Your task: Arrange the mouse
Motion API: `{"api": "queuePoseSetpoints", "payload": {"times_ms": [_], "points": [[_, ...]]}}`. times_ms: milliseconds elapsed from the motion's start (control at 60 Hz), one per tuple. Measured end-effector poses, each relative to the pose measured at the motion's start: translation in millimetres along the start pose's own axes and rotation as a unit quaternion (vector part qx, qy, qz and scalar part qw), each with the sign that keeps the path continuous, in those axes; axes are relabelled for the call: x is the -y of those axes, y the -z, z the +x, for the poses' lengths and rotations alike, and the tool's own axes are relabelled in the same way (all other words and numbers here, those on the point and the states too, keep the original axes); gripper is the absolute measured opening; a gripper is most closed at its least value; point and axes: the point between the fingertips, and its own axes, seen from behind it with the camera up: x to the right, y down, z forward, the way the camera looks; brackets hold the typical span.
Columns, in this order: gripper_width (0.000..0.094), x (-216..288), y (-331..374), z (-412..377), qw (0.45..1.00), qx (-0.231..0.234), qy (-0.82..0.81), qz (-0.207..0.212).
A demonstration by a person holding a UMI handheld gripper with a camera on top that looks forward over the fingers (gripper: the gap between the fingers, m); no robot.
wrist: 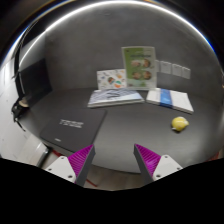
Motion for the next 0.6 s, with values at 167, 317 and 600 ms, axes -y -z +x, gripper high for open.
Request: {"api": "queuePoseSetpoints", "payload": {"times_ms": [167,317,600], "points": [[0.0815,-13.1,3.2,109.1,0.995,-0.103,-0.011,-0.01],[0.0811,-16.8,-14.1,184.9,0.992,-0.124,-0.023,-0.01],[0.0782,15.1,-87.7,263.9,0.994,-0.099,-0.042,-0.014]]}}
